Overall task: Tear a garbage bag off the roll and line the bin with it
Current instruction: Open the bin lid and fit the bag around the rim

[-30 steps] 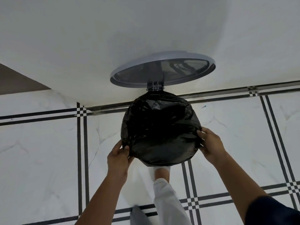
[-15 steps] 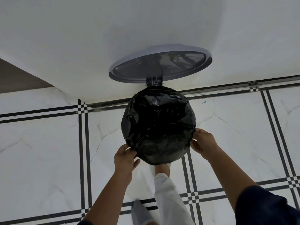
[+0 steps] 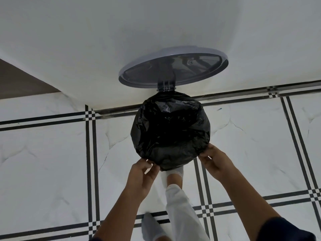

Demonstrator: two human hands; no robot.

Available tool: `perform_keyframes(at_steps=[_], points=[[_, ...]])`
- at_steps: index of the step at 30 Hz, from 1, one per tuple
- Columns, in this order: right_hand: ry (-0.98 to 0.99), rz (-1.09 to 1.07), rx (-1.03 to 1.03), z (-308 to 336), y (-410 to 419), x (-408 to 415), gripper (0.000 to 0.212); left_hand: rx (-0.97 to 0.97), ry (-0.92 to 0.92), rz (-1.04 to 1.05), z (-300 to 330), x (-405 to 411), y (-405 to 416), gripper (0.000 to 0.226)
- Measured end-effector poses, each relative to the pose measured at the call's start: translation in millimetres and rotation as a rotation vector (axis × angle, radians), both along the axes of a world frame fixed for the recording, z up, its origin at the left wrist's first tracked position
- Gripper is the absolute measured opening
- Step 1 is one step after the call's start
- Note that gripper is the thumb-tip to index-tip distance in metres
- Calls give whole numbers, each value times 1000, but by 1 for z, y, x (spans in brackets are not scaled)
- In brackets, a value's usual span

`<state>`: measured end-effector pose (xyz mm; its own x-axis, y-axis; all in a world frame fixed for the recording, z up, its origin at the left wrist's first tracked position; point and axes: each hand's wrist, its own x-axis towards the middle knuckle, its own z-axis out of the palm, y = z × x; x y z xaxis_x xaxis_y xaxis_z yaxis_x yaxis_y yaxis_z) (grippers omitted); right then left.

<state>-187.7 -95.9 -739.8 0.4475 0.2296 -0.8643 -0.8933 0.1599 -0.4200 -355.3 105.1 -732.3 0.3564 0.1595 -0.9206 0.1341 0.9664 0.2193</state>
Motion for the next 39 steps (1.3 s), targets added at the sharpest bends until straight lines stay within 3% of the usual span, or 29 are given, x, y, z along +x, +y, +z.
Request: perform_keyframes(at_steps=[2, 5, 10, 12, 16, 22, 26, 32, 36, 39], points=[[22, -33, 51, -2, 2, -2, 53, 6, -75, -51, -3, -9, -5, 49], [97, -119, 114, -5, 0, -3, 52, 178, 21, -140, -7, -15, -11, 48], [151, -43, -137, -6, 1, 1, 24, 413, 174, -185, -8, -6, -9, 16], [162, -15, -203, -4, 2, 2, 17, 370, 198, -158, -8, -3, -7, 12], [173, -66, -173, 2, 4, 1, 12, 128, 28, -86, -5, -7, -7, 29], [271, -201, -2, 12, -1, -3, 24, 83, 12, 8, -12, -11, -22, 34], [247, -224, -25, 3, 2, -6, 8, 25, 30, 93, -18, -5, -28, 28], [260, -228, -64, -5, 11, -2, 18, -44, 44, 198, -16, 2, -32, 26], [256, -242, -91, -3, 11, -1, 21, -22, 84, 256, -14, 9, -28, 29], [130, -125, -261, -3, 12, -4, 23, 102, 147, 191, -13, 15, -28, 39]])
